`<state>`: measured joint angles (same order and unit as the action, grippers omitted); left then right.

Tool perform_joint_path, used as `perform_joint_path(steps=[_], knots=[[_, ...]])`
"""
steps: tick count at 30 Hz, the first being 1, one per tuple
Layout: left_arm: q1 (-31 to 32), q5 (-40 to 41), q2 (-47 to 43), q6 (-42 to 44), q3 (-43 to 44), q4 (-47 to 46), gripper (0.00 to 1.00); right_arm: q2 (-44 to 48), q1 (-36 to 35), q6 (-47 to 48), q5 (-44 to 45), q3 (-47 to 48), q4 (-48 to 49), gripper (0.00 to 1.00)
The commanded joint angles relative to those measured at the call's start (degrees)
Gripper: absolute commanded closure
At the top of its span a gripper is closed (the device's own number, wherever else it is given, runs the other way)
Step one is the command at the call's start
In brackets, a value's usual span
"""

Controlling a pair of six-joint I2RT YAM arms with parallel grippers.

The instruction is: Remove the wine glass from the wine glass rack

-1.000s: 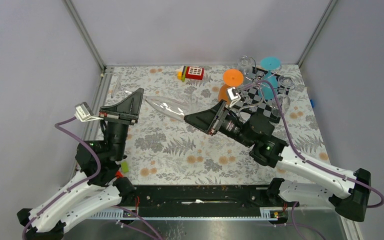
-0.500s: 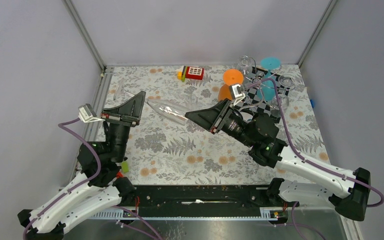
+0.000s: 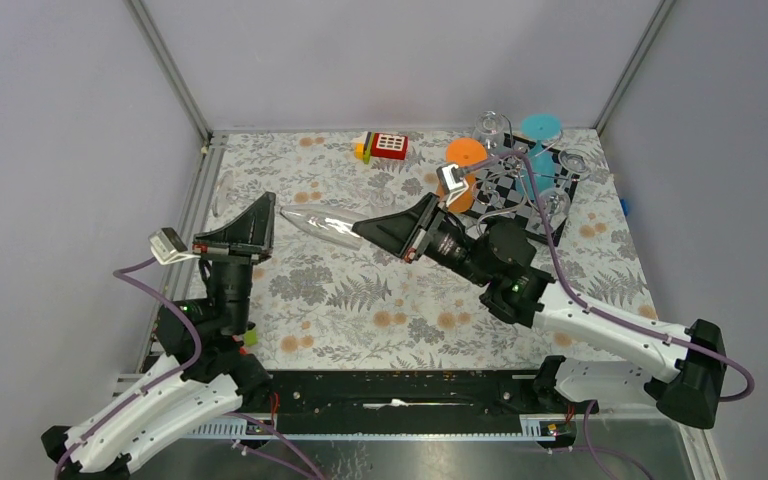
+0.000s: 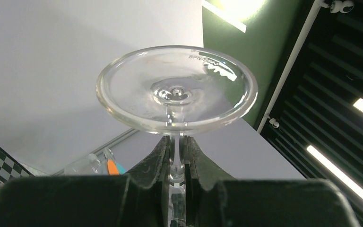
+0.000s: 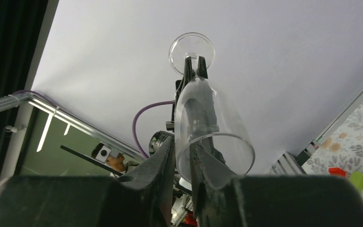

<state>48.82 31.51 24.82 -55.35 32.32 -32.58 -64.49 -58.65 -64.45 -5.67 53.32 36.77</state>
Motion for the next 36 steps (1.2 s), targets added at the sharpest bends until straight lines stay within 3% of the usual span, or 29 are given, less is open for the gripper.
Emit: perform_joint_path(steps=[1,5,7,10,16,19,25,30,36], knots=[[0.2,-1.9,-1.3,0.0,-2.2,-4.8,1.00,-0.8,-0.9,-1.5,-0.3,3.2,3.9,0.82],[0.3,-2.4,-2.6,2.2,-2.9,-5.5,1.00,-1.2,-1.2,-1.8,-0.4,4.3,1.7,0.98],[0.3,-3.2,-3.5,3.7,-3.0,-5.4,0.98,-1.5,-1.4,-1.8,-0.3,4.9,0.5,1.00],[0.3,-3.4,-4.9,5.2,-3.0,-3.9,0.80,-1.9,-1.8,-0.8,0.3,6.0,-1.6,1.00],[0.3,-4.6,-6.9,6.5,-1.8,1.9,0.25,-2.8,-2.7,4.1,2.2,8.8,-5.3,1.00],[0.2,-5.4,-7.3,6.7,0.4,8.3,0.14,-3.1,-2.9,8.0,3.8,10.8,-8.3,1.00],[0.3,-4.1,-9.2,6.3,3.3,22.9,0.02,-5.0,-3.1,13.1,5.4,14.8,-13.4,1.00],[0.3,-2.5,-12.9,9.8,6.3,30.4,0.01,-7.4,-3.1,14.5,5.4,18.8,-18.5,1.00],[0.2,-3.8,-11.7,10.4,13.3,50.9,0.01,-9.1,-3.1,23.3,8.0,23.5,-25.3,1.00]])
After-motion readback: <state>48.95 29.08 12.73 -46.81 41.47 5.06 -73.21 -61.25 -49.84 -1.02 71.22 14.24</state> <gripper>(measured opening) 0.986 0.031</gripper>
